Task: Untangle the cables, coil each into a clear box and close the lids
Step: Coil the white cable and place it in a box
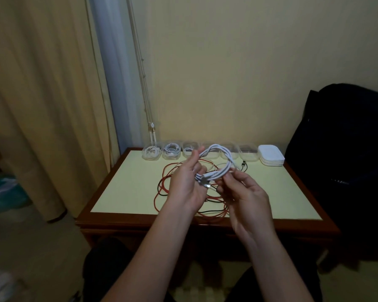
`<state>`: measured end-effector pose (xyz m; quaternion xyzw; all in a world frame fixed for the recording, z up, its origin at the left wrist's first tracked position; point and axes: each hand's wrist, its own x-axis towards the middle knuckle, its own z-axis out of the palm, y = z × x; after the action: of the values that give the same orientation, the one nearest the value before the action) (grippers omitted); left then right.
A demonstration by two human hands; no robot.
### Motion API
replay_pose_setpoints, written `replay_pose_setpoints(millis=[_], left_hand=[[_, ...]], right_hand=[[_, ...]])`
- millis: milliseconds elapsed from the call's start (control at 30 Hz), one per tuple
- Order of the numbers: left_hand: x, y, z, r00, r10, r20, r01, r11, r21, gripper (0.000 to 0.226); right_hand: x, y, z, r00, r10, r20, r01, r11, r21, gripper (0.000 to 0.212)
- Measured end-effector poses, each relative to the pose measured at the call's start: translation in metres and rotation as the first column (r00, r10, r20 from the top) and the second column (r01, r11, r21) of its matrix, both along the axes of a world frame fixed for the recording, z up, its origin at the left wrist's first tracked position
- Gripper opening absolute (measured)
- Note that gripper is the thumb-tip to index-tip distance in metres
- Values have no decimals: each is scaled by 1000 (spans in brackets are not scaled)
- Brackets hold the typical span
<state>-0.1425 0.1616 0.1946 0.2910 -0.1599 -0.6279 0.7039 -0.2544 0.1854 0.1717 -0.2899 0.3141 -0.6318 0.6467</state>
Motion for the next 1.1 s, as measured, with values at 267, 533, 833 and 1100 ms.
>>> replay_pose_setpoints(millis=[267, 533, 833, 1100], left_hand=[[5, 0, -12, 885, 243, 396, -242, 969, -54, 20], [-1, 3, -7, 982, 35, 185, -21, 997, -79, 25], [0, 9, 1, 987, -43, 156, 51, 998, -47, 24], [13, 6, 7, 994, -46, 94, 47, 999, -14, 23]], right_hand=[[3, 5, -2, 973, 224, -55, -225, 974, -19, 14], [0, 0, -3, 980, 196, -28, -196, 981, 8, 20], [1, 5, -4, 944, 63, -323, -93, 992, -80, 34], [-9, 10, -6, 741, -137, -658, -154, 919, -364, 28]])
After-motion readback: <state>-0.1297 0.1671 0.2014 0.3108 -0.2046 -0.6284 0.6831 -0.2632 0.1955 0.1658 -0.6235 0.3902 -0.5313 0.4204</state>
